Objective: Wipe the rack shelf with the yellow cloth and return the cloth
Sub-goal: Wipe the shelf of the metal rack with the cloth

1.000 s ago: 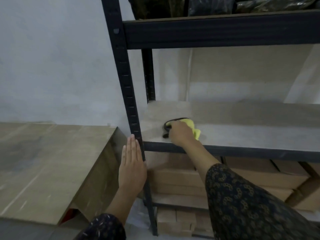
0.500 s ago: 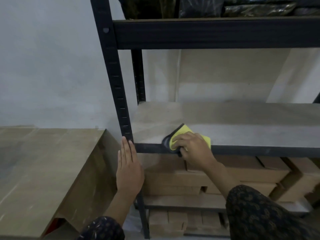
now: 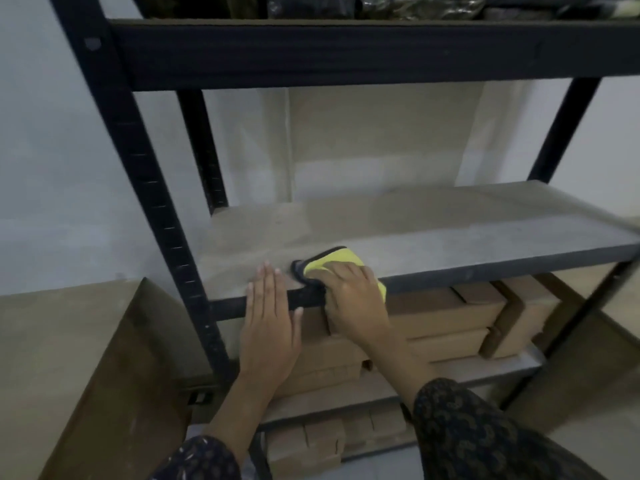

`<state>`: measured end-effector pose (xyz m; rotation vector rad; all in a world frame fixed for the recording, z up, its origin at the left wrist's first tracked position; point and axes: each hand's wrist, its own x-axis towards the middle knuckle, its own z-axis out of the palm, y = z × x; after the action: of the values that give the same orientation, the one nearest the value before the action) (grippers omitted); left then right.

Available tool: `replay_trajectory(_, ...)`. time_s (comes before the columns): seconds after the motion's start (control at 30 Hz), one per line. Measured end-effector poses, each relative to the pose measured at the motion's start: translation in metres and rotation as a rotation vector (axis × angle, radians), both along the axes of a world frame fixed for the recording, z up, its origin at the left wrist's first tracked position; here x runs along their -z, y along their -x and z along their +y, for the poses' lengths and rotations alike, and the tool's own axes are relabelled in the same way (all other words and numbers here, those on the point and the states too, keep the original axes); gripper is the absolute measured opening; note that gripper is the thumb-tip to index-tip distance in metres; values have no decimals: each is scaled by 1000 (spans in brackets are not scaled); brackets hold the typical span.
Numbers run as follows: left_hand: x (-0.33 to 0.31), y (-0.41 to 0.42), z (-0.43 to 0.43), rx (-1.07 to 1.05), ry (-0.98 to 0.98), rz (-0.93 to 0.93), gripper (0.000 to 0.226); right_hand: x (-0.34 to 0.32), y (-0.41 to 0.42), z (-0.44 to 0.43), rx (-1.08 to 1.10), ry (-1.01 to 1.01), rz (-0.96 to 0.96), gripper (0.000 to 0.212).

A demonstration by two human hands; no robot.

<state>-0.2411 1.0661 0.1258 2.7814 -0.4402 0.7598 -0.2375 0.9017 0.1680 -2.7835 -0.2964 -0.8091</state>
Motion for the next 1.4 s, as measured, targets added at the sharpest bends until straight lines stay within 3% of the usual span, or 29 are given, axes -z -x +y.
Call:
replay_trajectory(0.27,4,-4,-8,-9,2,8,62,11,15,-152,393,-51,-40,37)
replay_trajectory(0.4,-5,-2,-28,-63,93,20,64,-10,6,-177,624,-263,23,39)
replay_trajectory(0.47,-14,-5,-51,-33,115,8,64,-19,1,-156,537,-250,-12,42)
replay_trajectory(0.6,-40,-19,-109,3,206,-7,64,-9,-3,-118,214,75,3,42)
replay_trajectory(0.7,-54,-29,-148,38,194,-8,66,-10,-6,-155,234,80,76,46)
replay_trajectory(0.9,-62,-35,-207,104,122,51,67,-8,16,-299,603,10,190,42)
replay_trajectory(1.07,-63,-39,-240,104,113,95,65,-34,23,-366,963,-228,231,38)
replay_trajectory(1.13,-62,-48,-253,92,99,103,61,-44,8,-352,908,-234,171,40)
replay_trajectory(1.23,-66,-62,-269,41,119,134,50,-54,-21,-298,525,-256,148,50)
replay_trajectory(1.33,-72,-73,-272,-23,141,154,43,-63,-36,-258,-22,-404,521,59)
replay_trajectory(1.4,-73,-79,-268,-53,153,165,42,-62,-41,-256,-150,-198,616,52)
